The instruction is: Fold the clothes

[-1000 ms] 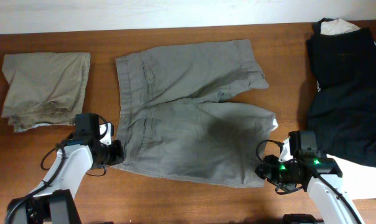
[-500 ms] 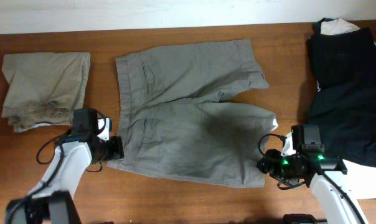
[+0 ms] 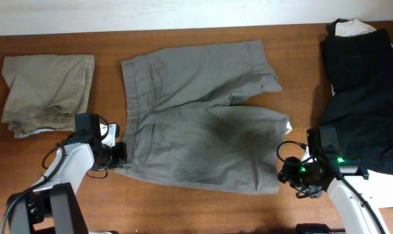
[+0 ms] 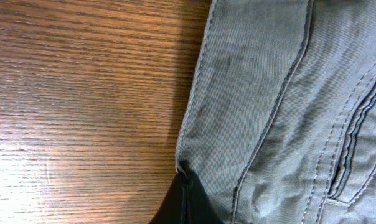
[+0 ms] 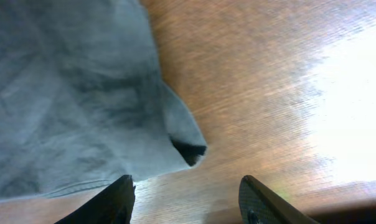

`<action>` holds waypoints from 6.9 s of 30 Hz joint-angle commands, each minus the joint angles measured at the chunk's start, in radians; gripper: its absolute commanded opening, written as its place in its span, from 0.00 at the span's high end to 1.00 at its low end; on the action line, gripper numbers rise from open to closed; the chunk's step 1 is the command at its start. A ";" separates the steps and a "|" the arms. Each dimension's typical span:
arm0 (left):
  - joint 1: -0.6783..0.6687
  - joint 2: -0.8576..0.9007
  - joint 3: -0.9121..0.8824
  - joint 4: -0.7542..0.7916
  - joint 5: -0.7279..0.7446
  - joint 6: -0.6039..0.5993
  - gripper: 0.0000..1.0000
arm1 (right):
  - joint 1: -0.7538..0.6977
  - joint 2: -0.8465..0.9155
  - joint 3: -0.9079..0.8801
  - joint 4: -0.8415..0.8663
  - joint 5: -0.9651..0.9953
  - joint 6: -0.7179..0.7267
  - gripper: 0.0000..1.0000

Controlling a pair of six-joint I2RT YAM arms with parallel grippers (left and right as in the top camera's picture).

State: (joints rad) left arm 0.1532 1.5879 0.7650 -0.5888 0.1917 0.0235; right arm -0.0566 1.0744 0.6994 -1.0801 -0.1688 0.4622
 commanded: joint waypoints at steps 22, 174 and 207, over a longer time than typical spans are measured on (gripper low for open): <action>0.000 0.013 0.001 0.032 0.057 -0.012 0.99 | -0.002 0.175 -0.153 0.297 -0.133 -0.114 0.33; -0.320 0.310 0.316 0.203 -0.305 -0.007 0.99 | 0.101 0.843 0.473 1.209 -0.163 -0.118 0.96; -0.321 0.401 0.317 0.244 -0.301 -0.007 1.00 | -0.034 1.092 0.595 0.716 -0.615 -0.384 0.01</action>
State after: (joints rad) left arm -0.1684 1.9217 1.1084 -0.3355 -0.1234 0.0044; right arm -0.1448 2.0865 1.3106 -0.3683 -0.6994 0.0830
